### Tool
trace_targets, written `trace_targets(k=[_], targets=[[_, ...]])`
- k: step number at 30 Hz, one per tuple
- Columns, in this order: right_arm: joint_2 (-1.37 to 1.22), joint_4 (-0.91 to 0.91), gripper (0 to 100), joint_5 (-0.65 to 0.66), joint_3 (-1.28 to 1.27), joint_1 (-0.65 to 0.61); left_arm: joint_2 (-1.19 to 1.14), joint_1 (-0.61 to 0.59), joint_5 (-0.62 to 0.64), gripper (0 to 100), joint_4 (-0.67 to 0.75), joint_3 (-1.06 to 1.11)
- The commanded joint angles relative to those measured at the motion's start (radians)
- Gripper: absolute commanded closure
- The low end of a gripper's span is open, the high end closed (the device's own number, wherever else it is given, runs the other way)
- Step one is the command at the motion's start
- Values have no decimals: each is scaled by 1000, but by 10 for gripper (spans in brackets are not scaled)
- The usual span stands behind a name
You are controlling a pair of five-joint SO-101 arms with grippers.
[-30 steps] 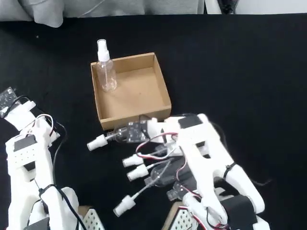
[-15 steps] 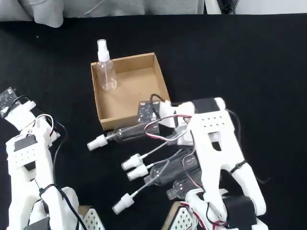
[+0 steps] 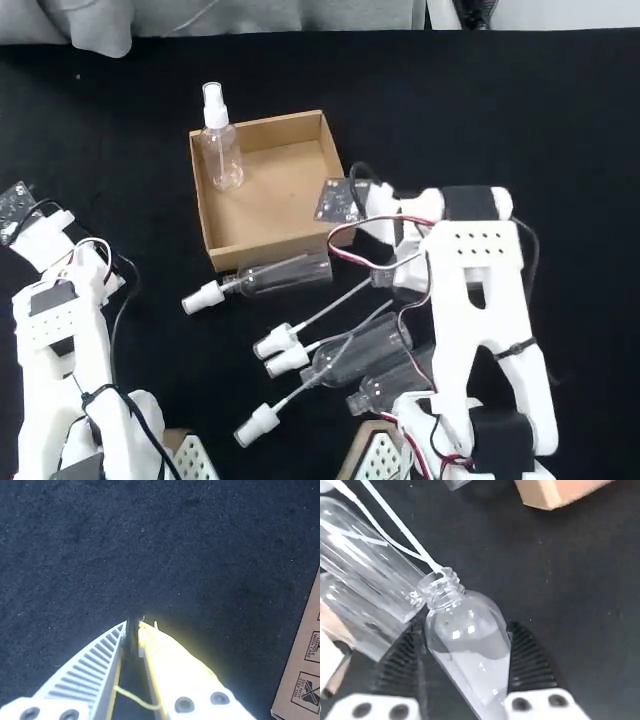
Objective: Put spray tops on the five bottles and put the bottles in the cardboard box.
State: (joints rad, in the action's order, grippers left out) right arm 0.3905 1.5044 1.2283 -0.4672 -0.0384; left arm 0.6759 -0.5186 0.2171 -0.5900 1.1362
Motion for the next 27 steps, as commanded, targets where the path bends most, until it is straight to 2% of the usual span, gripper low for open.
trace_targets(k=[1,11,14,19,23,27], targets=[[53,41,977,-86,101,25,44,12,0,966,12,-13],[53,78,977,-241,156,25,44,39,2,966,9,-12],[53,75,977,-304,156,25,46,67,2,965,-37,-28],[53,71,977,-434,151,25,46,108,9,872,-155,-71],[53,69,977,-505,151,23,46,159,12,810,-198,-77],[53,48,977,-571,153,18,46,182,157,805,-264,-128]])
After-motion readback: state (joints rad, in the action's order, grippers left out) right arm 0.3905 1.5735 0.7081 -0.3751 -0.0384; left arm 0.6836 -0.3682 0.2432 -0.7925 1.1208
